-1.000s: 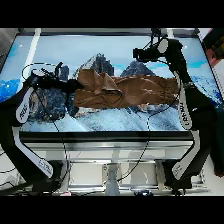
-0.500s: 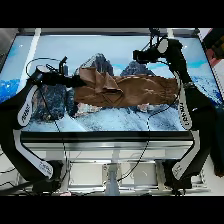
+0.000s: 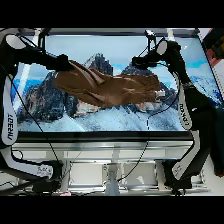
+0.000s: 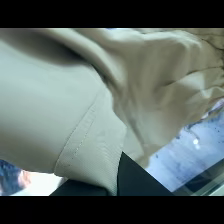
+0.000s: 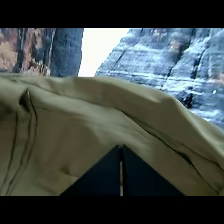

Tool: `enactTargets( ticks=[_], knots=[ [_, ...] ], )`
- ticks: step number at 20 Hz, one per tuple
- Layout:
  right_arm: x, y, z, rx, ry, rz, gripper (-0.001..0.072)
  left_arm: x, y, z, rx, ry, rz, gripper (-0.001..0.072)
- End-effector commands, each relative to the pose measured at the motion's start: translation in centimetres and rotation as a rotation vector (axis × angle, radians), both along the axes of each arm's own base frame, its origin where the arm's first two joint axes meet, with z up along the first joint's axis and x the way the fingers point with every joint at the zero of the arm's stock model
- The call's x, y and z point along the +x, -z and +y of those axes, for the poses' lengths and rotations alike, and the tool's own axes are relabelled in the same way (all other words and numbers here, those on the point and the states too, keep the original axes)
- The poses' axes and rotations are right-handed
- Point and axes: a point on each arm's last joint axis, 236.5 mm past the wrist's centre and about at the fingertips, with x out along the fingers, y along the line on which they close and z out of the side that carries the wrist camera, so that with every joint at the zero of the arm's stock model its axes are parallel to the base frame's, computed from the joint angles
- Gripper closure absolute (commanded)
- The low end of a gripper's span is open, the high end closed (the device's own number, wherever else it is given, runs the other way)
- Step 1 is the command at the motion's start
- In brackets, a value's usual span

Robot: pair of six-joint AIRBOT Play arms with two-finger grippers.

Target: Fold the clothes and pants, and hang the long-sleeved shirts on hangers.

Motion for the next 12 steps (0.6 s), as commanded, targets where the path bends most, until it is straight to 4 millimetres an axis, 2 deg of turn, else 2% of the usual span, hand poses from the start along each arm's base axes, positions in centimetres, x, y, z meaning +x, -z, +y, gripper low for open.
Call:
enactTargets(
  ticks=[1, 4, 6, 10, 11, 12],
  knots=[
    [-1.5, 1.3, 2.9, 0.029, -0.046, 0.043, 0.0684, -0.7, -1.3, 0.1, 0.028, -0.017, 0.0, 0.0698],
    [-1.2, 0.6, 7.4, 0.05, -0.095, -0.04, 0.0685, -1.0, -1.3, -1.2, 0.028, 0.01, -0.002, 0.0697],
    [-1.2, 1.5, 10.8, 0.064, -0.127, -0.076, 0.0685, -1.3, -1.4, -2.2, 0.028, 0.032, -0.004, 0.0697],
    [-4.5, 8.1, 16.8, 0.086, -0.163, 0.053, 0.0685, -1.9, -1.5, -4.2, 0.023, 0.072, -0.007, 0.0696],
    [-4.9, 8.5, 17.3, 0.095, -0.167, 0.065, 0.0685, -1.9, -1.5, -4.3, 0.02, 0.075, -0.008, 0.0696],
    [-6.4, 10.3, 20.0, 0.133, -0.188, 0.103, 0.0686, -2.0, -2.0, -5.2, -0.016, 0.082, -0.014, 0.0696]
  ],
)
